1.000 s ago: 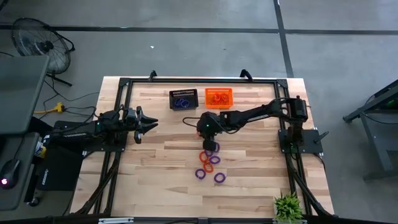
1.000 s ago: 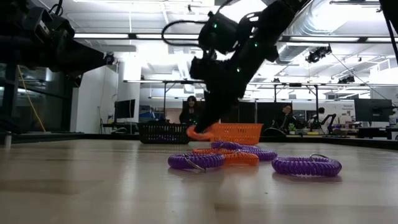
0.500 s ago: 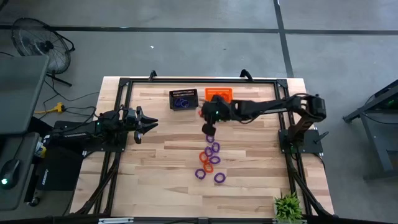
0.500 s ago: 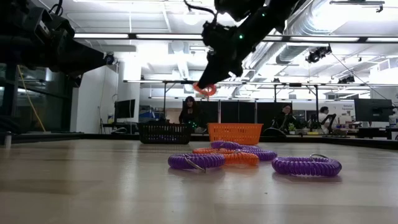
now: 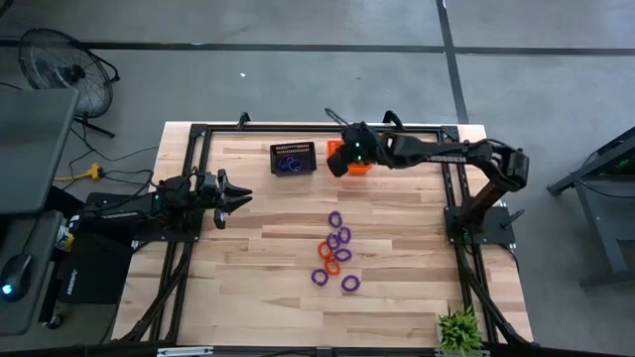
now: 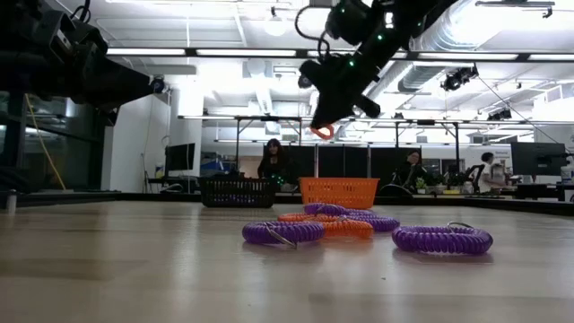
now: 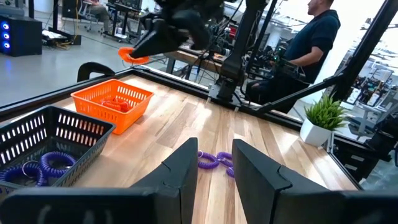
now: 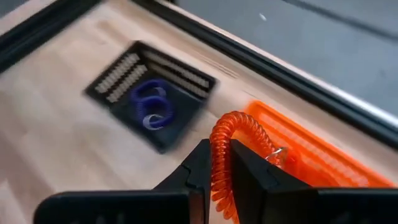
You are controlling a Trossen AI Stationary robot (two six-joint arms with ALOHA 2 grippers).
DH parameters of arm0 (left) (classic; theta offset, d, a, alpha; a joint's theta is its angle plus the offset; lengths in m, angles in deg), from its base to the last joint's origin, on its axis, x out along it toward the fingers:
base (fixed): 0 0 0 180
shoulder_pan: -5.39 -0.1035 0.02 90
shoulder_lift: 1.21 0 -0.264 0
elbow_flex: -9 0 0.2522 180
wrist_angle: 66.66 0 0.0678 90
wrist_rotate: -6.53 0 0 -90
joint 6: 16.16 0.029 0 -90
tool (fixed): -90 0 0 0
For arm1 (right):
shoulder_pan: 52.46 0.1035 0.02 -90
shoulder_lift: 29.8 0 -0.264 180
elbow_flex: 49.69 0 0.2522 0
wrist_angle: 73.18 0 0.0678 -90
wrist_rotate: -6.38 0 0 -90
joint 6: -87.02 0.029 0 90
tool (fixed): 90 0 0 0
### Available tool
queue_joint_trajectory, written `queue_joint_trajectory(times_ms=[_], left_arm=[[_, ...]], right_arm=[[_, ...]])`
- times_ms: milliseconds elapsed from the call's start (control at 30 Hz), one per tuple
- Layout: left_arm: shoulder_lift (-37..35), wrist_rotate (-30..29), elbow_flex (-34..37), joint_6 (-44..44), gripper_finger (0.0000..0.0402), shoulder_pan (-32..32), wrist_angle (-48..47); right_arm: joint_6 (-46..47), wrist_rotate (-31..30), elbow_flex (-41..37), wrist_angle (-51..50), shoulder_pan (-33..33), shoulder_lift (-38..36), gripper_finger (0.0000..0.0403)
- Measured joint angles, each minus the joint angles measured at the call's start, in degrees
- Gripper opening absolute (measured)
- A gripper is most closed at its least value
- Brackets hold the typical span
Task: Sort spring keychains
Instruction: Put the top orange spring keychain into the orange bin, then put the purple spring keychain into the black bin
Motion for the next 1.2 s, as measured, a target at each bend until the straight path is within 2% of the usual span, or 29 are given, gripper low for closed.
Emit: queue_joint_trajectory(times_ms=[233, 367, 533, 667, 1200], left_arm=[[0.0, 0.0, 0.0, 0.0, 0.0099, 0.0, 0.0], [0.0, 0.0, 0.0, 0.0, 0.0099, 0.0, 0.0], [0.0, 0.0, 0.0, 0.0, 0.0099, 0.0, 0.0], [0.0, 0.0, 0.0, 0.0, 0.0099, 0.0, 0.0], [0.0, 0.0, 0.0, 0.0, 0.0099, 0.0, 0.0]], right_arm=[[9.3, 2.4, 0.0, -6.5, -5.9, 0.2, 0.005], [9.4, 6.8, 0.0, -6.3, -8.2, 0.2, 0.0046], [8.9, 8.5, 0.0, -6.7, -9.5, 0.2, 0.004], [8.5, 10.7, 0.0, -6.7, -9.8, 0.2, 0.0051], [6.0, 10.3, 0.0, -9.3, -9.8, 0.2, 0.0093]])
